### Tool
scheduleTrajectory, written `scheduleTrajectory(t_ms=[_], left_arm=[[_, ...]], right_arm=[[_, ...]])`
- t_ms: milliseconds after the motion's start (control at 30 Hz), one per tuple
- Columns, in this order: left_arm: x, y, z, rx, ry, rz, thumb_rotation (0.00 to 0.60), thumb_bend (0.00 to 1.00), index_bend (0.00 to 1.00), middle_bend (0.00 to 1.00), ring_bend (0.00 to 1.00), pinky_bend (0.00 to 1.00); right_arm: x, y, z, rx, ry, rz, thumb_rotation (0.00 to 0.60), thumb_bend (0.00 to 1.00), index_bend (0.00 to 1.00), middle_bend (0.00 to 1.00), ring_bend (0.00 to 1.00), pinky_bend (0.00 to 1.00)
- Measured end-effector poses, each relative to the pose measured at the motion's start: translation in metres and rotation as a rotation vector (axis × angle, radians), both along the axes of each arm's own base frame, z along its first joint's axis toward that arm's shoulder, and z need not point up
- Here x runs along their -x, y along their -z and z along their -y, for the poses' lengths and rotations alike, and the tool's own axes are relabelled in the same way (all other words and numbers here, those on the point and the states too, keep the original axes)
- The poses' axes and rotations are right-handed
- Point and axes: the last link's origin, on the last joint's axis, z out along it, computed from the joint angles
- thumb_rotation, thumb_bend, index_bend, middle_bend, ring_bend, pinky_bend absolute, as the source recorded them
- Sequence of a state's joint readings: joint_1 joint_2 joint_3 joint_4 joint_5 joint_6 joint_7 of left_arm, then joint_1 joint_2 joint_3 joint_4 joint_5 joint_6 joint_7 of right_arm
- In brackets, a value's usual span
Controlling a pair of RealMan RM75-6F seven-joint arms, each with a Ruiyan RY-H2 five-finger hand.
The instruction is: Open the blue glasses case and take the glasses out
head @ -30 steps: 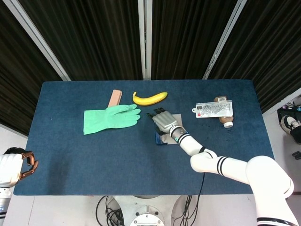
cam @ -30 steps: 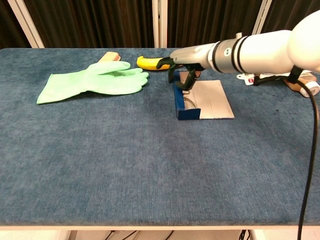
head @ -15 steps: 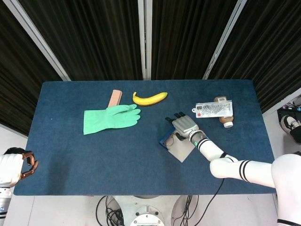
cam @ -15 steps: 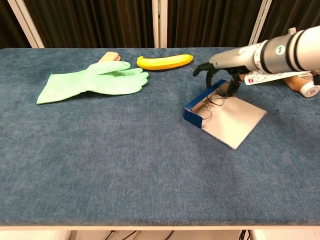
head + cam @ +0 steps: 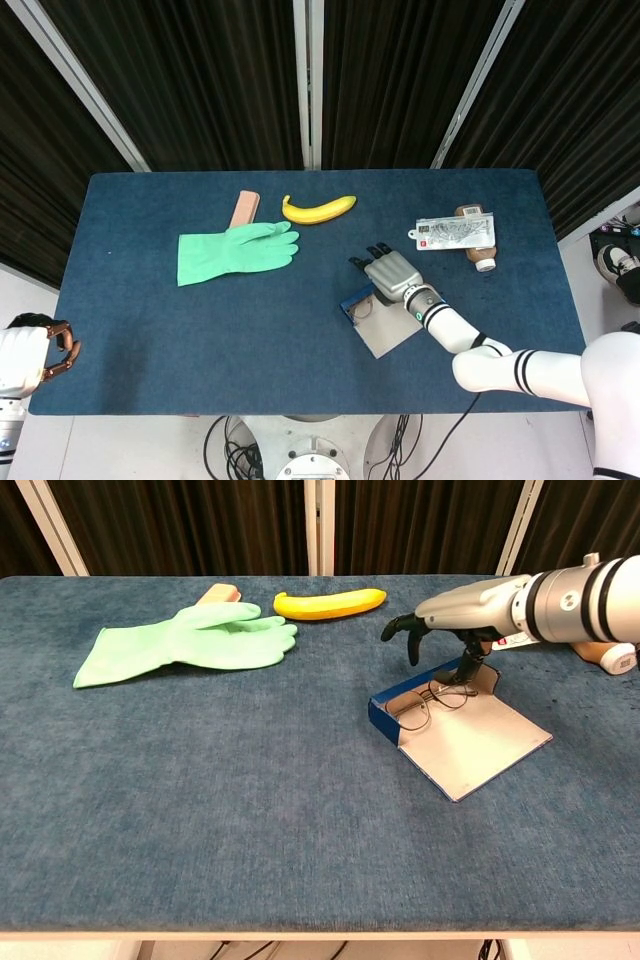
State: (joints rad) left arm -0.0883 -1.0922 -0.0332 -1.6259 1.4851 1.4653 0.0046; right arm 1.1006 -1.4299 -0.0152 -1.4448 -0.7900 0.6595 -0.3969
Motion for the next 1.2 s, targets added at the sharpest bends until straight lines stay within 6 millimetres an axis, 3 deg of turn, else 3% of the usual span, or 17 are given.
scheduleTrajectory(t_ms=[267,467,700,1200], left_arm=[[0.0,0.0,0.0,0.002,0.001,0.004,0.6,0.37,0.66,0.67,0.43,0.34],[0.0,0.0,0.0,0.002,0.001,0.002,0.6,0.37,0.66,0.67,0.43,0.34],[0.0,0.0,0.0,0.001,0.0,0.003,0.6,0.37,0.66,0.67,0.43,0.34],[0.0,0.0,0.0,0.003,0.0,0.004,0.6,0.37,0.66,0.67,0.43,0.33]], right_arm=[[0.007,0.0,-0.004,-0.005,0.005,0.013,0.585,0.44,0.14,0.23,0.0,0.0],[0.012,-0.001,-0.004,-0.002,0.006,0.01,0.584,0.44,0.22,0.23,0.0,0.0],[0.011,0.009,-0.002,-0.008,0.002,0.005,0.585,0.44,0.3,0.24,0.0,0.0],[0.009,0.01,-0.001,0.001,-0.003,0.008,0.589,0.44,0.4,0.28,0.0,0.0]])
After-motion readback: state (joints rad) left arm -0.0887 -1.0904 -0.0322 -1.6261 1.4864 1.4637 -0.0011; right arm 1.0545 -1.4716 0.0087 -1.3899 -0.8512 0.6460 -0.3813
